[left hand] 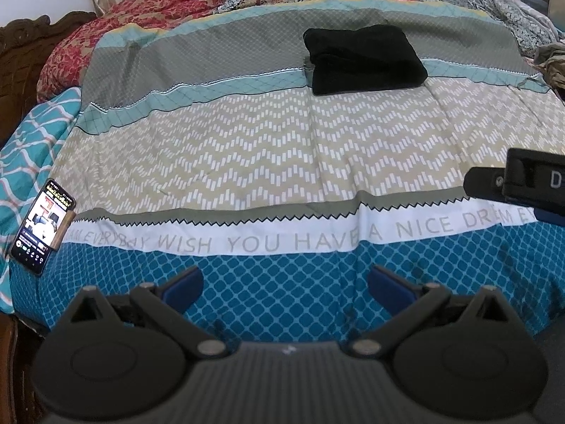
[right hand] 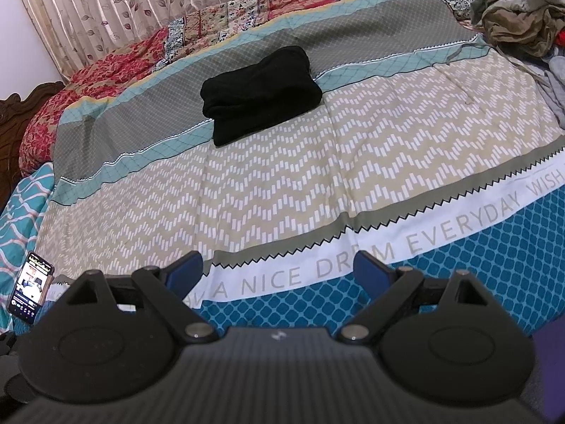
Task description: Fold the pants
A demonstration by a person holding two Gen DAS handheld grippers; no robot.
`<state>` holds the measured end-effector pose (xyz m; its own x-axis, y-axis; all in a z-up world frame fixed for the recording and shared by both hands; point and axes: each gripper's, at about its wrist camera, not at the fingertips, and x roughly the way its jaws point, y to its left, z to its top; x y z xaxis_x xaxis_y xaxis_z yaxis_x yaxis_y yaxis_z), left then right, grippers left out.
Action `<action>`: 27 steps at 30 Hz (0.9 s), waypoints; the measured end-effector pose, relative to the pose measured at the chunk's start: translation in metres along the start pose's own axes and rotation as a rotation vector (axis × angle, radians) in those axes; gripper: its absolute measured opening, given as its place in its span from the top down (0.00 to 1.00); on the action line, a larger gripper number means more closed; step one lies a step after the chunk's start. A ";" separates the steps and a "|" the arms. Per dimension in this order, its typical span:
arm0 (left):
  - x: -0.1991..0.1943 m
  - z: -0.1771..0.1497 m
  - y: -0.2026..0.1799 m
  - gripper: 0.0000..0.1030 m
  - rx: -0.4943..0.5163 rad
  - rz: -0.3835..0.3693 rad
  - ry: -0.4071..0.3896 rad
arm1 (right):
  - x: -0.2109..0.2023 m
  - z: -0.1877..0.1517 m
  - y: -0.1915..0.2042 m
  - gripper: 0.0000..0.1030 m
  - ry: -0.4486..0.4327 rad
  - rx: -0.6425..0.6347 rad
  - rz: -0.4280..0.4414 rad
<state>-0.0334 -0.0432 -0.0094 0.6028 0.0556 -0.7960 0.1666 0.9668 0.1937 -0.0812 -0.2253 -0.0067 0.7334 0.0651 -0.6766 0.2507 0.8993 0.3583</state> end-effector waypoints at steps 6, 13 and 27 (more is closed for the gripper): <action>0.001 -0.001 0.000 0.00 0.001 -0.006 0.015 | 0.001 0.000 -0.003 0.09 0.007 -0.001 0.006; 0.003 -0.002 -0.002 0.00 0.011 -0.013 0.039 | 0.001 -0.001 -0.004 0.09 0.011 0.001 0.008; 0.012 -0.005 -0.004 0.00 0.023 -0.017 0.094 | 0.004 -0.002 -0.007 0.09 0.027 0.006 0.016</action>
<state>-0.0306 -0.0457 -0.0224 0.5237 0.0631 -0.8496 0.1950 0.9619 0.1917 -0.0813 -0.2300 -0.0133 0.7201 0.0914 -0.6879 0.2428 0.8955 0.3731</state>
